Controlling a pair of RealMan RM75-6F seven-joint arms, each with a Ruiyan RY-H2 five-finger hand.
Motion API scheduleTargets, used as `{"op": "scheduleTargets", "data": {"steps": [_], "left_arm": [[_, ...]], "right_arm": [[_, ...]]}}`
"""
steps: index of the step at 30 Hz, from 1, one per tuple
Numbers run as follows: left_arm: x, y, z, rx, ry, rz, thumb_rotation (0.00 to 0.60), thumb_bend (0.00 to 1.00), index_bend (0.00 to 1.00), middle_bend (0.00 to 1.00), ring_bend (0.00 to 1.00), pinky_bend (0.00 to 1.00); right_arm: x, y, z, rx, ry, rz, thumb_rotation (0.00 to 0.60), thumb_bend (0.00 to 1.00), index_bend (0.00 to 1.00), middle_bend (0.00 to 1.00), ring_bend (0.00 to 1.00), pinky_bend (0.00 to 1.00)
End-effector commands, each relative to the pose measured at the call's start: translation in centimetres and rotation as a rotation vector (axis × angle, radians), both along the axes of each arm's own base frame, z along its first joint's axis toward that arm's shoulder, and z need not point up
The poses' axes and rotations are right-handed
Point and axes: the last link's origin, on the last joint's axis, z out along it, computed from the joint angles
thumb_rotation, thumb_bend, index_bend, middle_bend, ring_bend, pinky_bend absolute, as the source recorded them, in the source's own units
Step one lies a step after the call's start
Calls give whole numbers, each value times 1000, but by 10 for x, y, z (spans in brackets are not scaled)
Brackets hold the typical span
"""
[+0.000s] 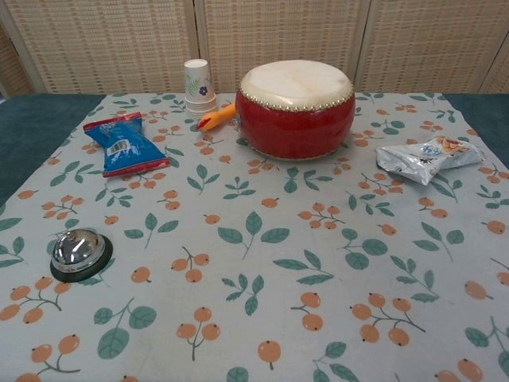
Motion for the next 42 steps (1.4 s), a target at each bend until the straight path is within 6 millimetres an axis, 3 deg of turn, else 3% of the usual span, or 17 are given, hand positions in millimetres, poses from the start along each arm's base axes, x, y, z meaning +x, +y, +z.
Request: {"op": "scheduleTargets", "data": {"steps": [1,6,8,12,14,25,30,42], "left_arm": [[0,-1,0,4,0,-4,600,472,159,131,104,238],[2,-1,-2,-18,0,-15,600,541,116,119,102,232],[3,0,-5,-41,-9,-20,600,641,61,72,66,228],[6,1,-13,-100,-74,-50,600,947,0,0,0,158],[8,1,-18,-124,-108,-66,600,997,0,0,0,141],[38,36,-62,-99,-111,-227,600,1000,0,0,0,89],[49,39,-90,-134,-175,-218,600,1000,0,0,0,66],[43,40,-158,-235,-265,-195,600,1000,0,0,0,40]], "right_arm": [[0,0,-1,8,4,-2,600,448,200,164,27,161],[0,3,-2,33,3,0,600,448,200,164,27,160],[0,2,-2,34,0,1,600,447,200,164,27,160],[0,2,-5,36,6,-14,600,448,200,164,27,160],[0,2,-8,48,16,-14,600,447,200,164,27,160],[-1,-2,-6,78,5,-10,600,448,200,164,27,161],[-1,1,-4,82,-5,1,600,448,200,164,27,160],[-1,0,-3,103,-17,4,600,448,201,164,27,160]]}}
